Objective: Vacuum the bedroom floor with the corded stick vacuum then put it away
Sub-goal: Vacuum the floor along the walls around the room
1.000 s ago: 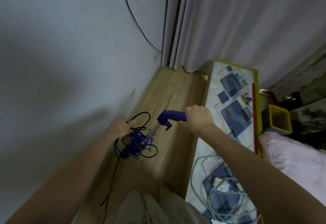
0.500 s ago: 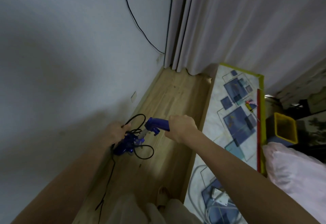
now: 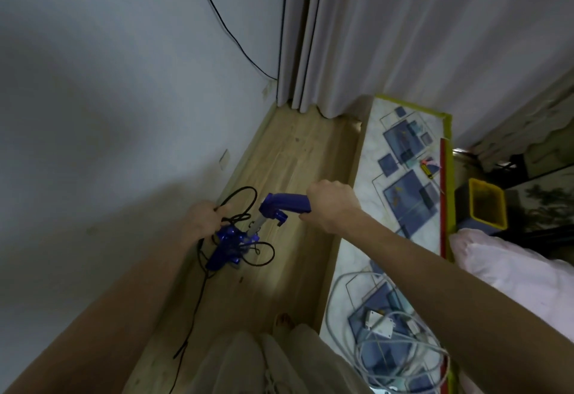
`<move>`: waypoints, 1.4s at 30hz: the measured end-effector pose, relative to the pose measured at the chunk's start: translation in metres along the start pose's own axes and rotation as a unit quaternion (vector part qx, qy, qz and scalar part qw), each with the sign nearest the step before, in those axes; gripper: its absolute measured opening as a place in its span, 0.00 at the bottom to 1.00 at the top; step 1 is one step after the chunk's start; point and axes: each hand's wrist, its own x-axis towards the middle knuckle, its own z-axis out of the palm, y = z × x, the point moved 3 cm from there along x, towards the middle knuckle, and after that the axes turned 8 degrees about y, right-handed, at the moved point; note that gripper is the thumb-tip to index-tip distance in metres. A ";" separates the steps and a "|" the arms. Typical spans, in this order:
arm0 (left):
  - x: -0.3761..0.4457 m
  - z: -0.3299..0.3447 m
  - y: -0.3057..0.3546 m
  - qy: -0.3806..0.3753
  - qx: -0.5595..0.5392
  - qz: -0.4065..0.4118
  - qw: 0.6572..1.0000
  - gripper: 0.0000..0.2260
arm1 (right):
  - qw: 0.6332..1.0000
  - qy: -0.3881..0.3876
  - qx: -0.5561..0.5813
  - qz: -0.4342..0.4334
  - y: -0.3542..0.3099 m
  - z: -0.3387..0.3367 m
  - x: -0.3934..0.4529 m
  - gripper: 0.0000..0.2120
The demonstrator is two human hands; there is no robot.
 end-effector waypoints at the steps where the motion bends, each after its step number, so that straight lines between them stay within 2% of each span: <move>1: 0.001 0.001 -0.001 0.001 0.003 0.000 1.000 0.23 | 1.000 0.000 0.002 0.003 -0.001 0.003 -0.002 0.15; 7: 0.001 0.012 -0.013 -0.012 -0.009 -0.017 1.000 0.23 | 1.000 -0.004 0.020 -0.001 -0.011 0.017 -0.003 0.13; 16: -0.015 -0.001 -0.039 0.050 -0.045 -0.058 0.996 0.22 | 0.994 -0.072 0.078 -0.030 -0.021 0.002 0.016 0.15; 21: -0.022 -0.017 -0.062 0.071 -0.062 -0.077 0.993 0.24 | 0.990 -0.079 0.109 -0.045 -0.054 0.000 0.007 0.10; 26: -0.045 -0.030 -0.090 0.081 -0.053 -0.057 0.994 0.24 | 0.993 -0.074 0.086 -0.029 -0.082 0.002 -0.017 0.16; 29: -0.062 -0.041 -0.107 0.068 -0.050 -0.035 0.996 0.24 | 0.995 -0.068 0.066 -0.013 -0.102 0.003 -0.039 0.18; 36: -0.110 -0.051 -0.148 0.027 -0.015 0.017 0.999 0.26 | 0.994 -0.041 0.097 0.035 -0.144 0.003 -0.105 0.14; 42: -0.138 -0.056 -0.171 -0.014 0.009 0.016 1.000 0.25 | 0.994 -0.029 0.095 0.040 -0.168 0.028 -0.153 0.15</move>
